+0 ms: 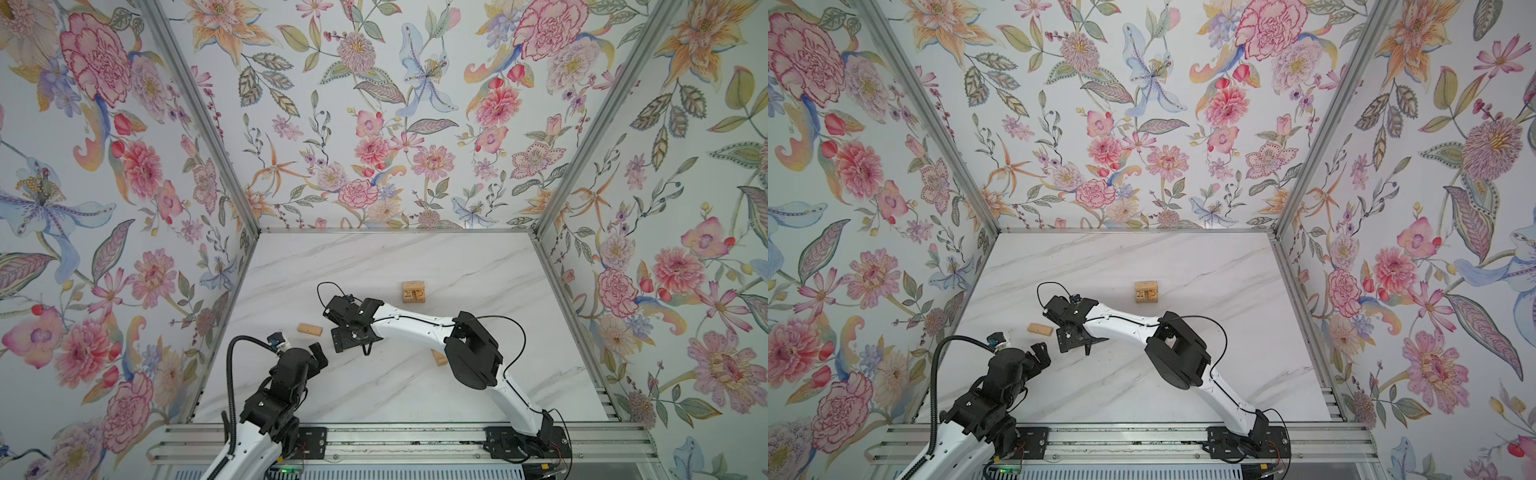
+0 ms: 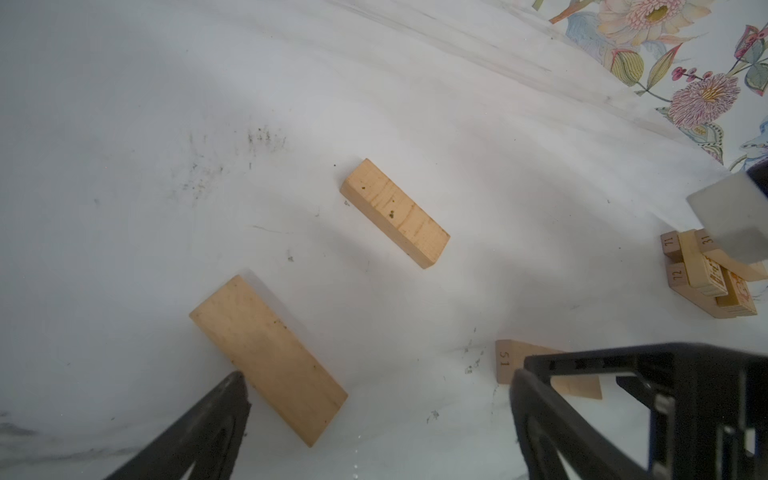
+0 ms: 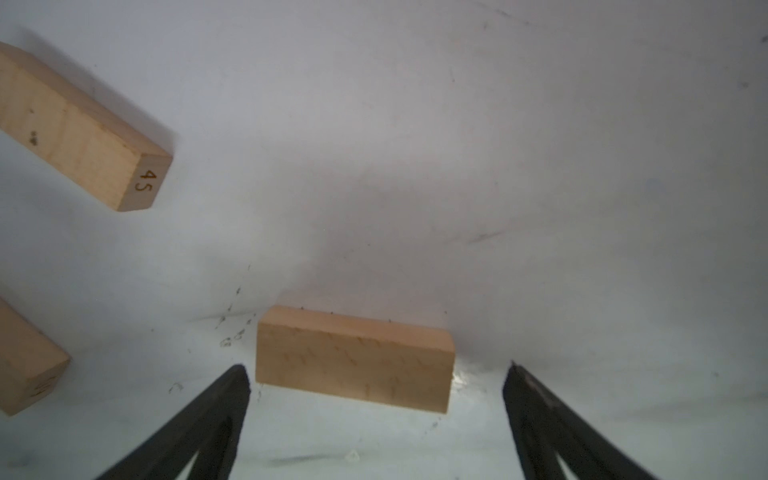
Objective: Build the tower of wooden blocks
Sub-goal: 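Lower the right gripper around the plain bar and close it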
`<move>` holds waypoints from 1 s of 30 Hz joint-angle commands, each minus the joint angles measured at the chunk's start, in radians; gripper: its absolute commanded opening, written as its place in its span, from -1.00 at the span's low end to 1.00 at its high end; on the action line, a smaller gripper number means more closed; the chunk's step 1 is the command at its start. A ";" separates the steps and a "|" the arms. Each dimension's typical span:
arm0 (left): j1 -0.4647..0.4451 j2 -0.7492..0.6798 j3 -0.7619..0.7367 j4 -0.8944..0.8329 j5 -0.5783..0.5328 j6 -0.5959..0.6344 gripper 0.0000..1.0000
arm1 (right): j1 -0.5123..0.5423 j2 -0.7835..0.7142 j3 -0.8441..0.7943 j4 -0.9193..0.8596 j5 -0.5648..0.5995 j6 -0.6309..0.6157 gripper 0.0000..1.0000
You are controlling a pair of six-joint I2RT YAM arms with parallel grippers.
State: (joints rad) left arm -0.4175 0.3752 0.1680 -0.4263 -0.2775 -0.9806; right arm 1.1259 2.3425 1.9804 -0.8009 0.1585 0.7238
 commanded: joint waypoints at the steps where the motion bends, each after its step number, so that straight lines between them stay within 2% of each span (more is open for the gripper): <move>1: 0.014 -0.013 -0.012 0.000 0.013 0.009 0.98 | 0.007 0.035 0.033 -0.051 0.030 0.023 0.95; 18: 0.035 -0.020 -0.022 0.015 0.037 0.026 0.98 | 0.014 0.080 0.089 -0.083 0.038 0.049 0.93; 30: 0.050 -0.022 -0.024 0.021 0.049 0.031 0.99 | 0.002 0.089 0.087 -0.086 0.030 0.025 0.70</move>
State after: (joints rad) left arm -0.3824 0.3588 0.1673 -0.4179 -0.2390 -0.9710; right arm 1.1320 2.3966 2.0441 -0.8528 0.1730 0.7559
